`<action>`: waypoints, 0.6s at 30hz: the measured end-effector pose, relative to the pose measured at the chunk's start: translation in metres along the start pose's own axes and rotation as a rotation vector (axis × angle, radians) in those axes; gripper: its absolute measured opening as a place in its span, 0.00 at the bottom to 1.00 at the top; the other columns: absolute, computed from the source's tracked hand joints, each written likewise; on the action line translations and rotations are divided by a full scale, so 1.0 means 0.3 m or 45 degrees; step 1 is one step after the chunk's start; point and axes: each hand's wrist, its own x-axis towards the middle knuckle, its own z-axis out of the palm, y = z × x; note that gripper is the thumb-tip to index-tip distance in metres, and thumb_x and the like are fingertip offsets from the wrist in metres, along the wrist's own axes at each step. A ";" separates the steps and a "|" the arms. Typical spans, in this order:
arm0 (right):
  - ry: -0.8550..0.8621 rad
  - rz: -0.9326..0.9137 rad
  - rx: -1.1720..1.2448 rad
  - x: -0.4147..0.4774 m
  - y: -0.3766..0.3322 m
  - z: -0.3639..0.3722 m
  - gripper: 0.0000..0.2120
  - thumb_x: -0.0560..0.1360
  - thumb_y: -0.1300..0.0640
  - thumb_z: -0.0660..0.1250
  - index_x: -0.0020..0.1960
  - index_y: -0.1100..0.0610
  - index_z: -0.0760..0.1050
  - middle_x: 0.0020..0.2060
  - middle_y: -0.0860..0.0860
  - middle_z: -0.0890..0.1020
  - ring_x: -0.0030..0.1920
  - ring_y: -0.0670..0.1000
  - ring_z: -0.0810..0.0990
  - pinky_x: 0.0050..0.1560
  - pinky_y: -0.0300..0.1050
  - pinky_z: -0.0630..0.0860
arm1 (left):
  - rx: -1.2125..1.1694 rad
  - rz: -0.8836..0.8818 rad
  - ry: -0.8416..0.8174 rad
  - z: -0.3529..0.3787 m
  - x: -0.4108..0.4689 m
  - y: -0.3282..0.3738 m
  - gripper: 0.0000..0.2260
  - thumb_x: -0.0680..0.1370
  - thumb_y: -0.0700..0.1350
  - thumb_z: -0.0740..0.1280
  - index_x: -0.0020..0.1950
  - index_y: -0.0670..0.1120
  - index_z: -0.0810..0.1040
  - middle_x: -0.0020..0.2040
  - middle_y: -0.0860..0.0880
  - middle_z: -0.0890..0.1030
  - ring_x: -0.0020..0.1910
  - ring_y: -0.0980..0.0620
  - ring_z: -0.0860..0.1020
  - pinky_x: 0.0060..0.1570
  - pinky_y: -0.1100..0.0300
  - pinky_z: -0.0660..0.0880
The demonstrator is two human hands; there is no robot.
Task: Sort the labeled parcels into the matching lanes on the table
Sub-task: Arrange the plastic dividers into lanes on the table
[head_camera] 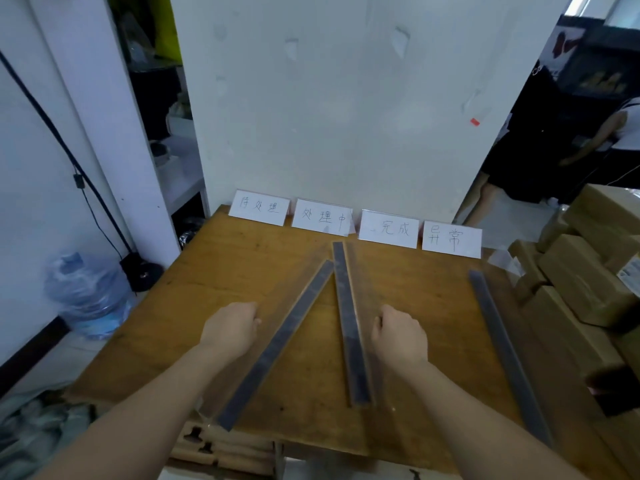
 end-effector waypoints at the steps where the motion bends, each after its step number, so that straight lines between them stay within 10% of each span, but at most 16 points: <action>1: 0.000 -0.009 0.007 0.007 -0.019 0.006 0.08 0.81 0.54 0.60 0.43 0.52 0.72 0.34 0.46 0.77 0.35 0.46 0.79 0.41 0.44 0.81 | 0.002 -0.020 0.021 -0.009 0.005 -0.017 0.14 0.82 0.46 0.59 0.37 0.50 0.67 0.36 0.52 0.74 0.35 0.52 0.74 0.34 0.57 0.70; 18: -0.105 -0.184 0.040 0.234 -0.209 0.083 0.05 0.81 0.53 0.61 0.49 0.52 0.75 0.39 0.46 0.79 0.38 0.45 0.79 0.42 0.40 0.81 | -0.008 -0.332 0.081 -0.064 0.179 -0.224 0.09 0.80 0.46 0.59 0.40 0.48 0.71 0.42 0.51 0.76 0.42 0.51 0.75 0.39 0.58 0.70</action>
